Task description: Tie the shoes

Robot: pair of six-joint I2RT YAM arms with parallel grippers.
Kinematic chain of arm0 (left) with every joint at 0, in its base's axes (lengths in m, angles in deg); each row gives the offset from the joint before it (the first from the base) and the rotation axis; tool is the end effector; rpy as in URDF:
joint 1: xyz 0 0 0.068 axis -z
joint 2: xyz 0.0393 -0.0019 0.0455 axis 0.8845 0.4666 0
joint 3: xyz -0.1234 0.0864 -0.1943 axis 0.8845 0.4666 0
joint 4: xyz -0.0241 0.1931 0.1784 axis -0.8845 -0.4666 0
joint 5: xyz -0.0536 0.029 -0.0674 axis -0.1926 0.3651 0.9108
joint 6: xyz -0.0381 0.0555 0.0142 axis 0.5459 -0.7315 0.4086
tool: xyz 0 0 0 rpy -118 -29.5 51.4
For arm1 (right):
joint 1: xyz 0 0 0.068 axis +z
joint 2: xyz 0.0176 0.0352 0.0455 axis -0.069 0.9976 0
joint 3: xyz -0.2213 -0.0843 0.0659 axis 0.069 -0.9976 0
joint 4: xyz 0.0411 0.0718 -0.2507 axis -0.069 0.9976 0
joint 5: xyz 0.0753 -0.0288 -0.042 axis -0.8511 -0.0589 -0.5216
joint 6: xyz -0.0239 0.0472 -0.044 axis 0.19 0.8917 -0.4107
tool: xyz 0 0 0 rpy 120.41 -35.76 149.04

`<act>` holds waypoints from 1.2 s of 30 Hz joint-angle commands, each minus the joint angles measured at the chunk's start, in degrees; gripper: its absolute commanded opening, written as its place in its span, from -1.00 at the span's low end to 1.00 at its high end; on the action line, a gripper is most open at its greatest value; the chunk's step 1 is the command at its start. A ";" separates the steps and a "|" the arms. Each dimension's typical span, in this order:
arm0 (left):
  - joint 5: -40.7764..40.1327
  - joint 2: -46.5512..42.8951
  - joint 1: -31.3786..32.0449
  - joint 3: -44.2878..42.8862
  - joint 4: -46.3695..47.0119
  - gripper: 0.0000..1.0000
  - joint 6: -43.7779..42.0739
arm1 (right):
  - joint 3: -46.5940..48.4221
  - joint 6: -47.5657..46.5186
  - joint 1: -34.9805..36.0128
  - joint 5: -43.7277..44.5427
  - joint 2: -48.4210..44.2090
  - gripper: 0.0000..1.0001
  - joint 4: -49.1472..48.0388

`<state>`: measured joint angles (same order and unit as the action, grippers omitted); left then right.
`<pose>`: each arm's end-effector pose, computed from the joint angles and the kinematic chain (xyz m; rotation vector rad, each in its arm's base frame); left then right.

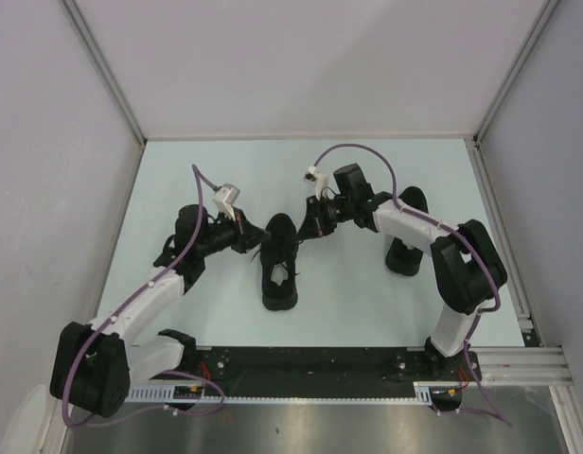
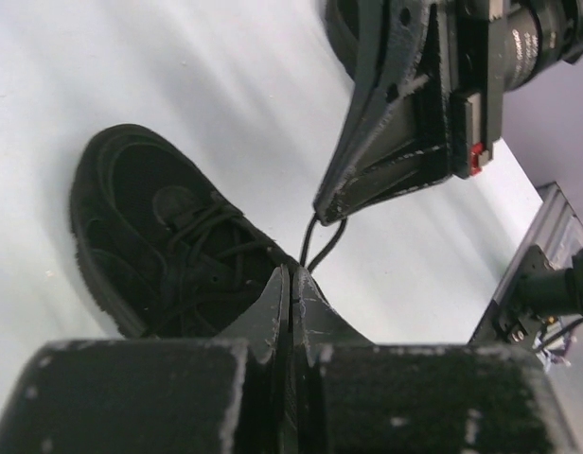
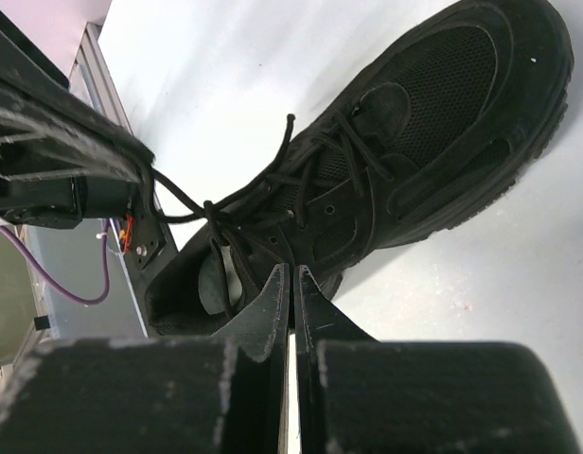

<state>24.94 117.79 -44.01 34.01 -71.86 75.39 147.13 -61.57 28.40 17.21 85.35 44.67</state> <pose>0.2462 -0.1128 0.2116 0.3488 1.9515 -1.0108 0.3133 0.2442 0.1911 -0.8096 2.2348 1.2796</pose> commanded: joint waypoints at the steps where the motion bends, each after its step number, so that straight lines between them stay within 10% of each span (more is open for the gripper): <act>1: -3.98 -3.06 -1.56 1.00 -1.49 -1.00 1.84 | -0.59 -2.20 -0.28 -0.20 -2.68 -1.00 1.16; 36: -8.56 -10.01 -7.27 3.55 -13.44 -1.00 -3.52 | -5.94 -11.61 -4.67 1.91 -5.76 -1.00 7.84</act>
<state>18.89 109.20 -49.13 37.01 -83.67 73.10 142.14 -70.79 25.36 17.21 81.61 51.03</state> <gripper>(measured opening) 0.007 0.012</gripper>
